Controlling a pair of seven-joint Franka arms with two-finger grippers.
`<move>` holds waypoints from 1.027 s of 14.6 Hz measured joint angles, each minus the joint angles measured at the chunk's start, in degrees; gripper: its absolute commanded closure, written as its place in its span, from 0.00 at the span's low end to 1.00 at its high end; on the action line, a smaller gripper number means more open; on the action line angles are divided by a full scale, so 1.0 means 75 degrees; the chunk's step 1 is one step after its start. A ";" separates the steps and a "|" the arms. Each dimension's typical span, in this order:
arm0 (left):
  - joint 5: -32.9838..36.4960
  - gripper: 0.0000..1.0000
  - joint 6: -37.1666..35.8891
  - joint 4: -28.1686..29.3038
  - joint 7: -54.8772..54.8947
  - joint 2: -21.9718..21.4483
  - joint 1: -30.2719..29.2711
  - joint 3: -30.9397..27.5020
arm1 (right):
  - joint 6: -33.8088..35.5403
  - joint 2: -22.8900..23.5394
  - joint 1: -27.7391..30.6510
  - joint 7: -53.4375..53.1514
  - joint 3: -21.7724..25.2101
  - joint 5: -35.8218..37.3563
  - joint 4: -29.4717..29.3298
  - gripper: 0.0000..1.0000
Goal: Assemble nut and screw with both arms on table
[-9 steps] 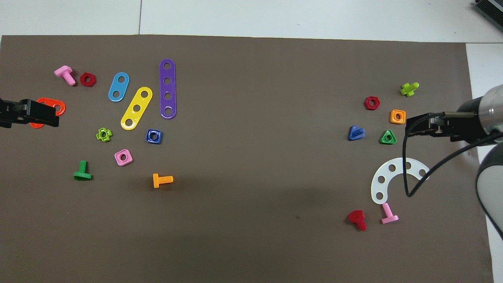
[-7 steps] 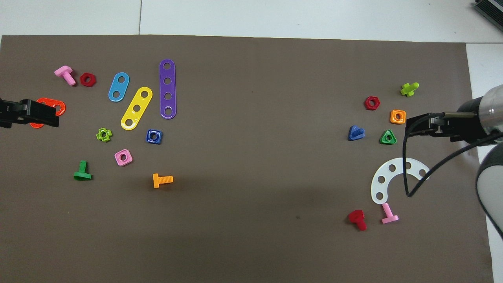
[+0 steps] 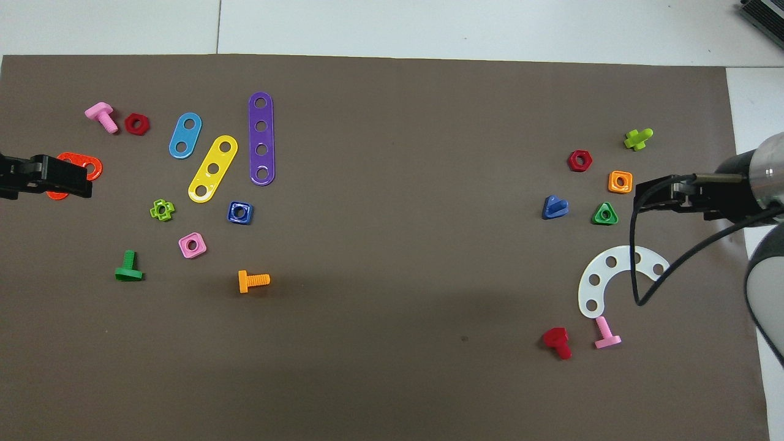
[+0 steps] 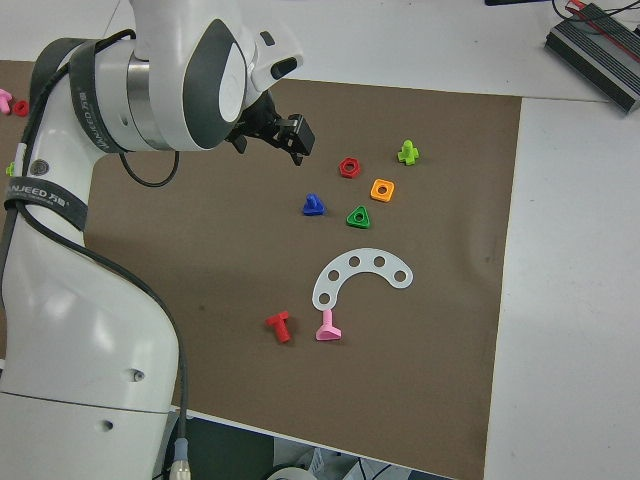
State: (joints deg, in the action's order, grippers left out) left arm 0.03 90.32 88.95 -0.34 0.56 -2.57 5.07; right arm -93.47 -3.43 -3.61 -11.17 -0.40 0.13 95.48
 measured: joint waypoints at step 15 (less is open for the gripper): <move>-0.0002 0.00 0.0551 0.0702 0.0003 -0.0160 0.0018 0.0074 | -0.1725 0.1412 0.0142 0.0078 0.0000 0.0000 -0.0064 0.02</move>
State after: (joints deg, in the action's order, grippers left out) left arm 0.02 94.45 94.22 -0.32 -0.64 -2.44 5.63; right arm -106.41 7.16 -2.54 -10.59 -0.40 0.13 95.00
